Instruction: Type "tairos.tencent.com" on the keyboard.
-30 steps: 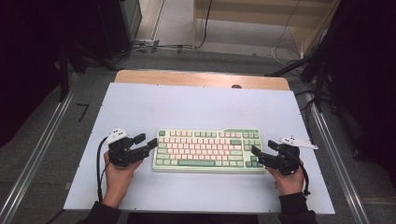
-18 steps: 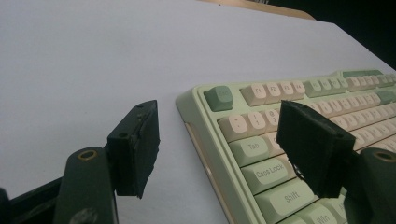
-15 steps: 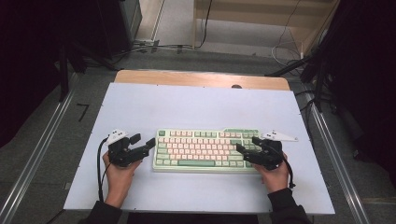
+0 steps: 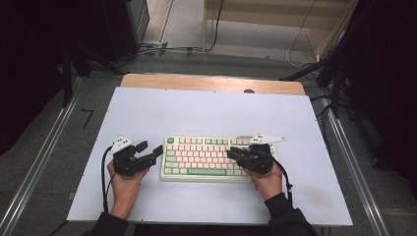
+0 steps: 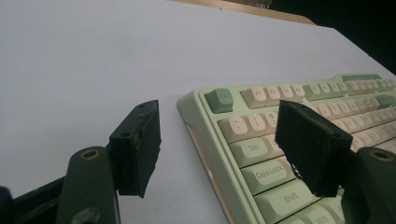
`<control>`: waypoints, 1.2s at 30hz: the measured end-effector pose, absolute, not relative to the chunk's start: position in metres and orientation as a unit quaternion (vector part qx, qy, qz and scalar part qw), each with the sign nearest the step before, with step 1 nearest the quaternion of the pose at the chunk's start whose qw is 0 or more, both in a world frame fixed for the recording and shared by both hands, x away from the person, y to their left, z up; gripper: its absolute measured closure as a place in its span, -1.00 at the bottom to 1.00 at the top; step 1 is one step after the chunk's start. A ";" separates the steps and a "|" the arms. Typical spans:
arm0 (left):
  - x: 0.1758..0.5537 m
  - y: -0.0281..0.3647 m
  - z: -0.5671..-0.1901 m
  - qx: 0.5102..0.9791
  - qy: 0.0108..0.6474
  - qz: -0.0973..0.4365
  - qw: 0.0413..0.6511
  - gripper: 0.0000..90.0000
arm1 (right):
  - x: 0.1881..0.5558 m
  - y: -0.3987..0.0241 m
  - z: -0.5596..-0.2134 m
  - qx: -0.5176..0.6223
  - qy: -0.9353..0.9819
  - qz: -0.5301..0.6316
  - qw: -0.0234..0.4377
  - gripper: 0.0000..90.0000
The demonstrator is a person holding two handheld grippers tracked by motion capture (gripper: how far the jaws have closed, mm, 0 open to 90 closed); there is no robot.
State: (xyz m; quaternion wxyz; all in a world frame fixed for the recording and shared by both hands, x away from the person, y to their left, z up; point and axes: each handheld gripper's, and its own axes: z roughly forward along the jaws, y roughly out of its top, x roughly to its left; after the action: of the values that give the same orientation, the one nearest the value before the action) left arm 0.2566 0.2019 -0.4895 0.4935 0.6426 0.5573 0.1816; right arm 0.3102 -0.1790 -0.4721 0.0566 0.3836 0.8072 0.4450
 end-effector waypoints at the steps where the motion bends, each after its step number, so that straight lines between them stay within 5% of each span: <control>1: 0.257 0.201 -0.490 0.643 0.558 0.180 0.492 -0.29 | 0.310 -0.179 -0.472 0.384 0.807 0.445 0.057 0.71; 4: 0.257 0.200 -0.491 0.647 0.557 0.179 0.488 -0.29 | 0.312 -0.160 -0.474 0.368 0.823 0.429 0.064 0.94; 36: 0.256 0.196 -0.493 0.653 0.553 0.176 0.487 -0.26 | 0.320 -0.143 -0.480 0.376 0.831 0.400 0.088 0.91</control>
State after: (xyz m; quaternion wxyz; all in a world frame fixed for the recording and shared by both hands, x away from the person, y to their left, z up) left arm 0.2564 0.1960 -0.4928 0.4866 0.6534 0.5527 0.1755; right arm 0.3197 -0.1426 -0.4799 0.0877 0.3758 0.8313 0.4001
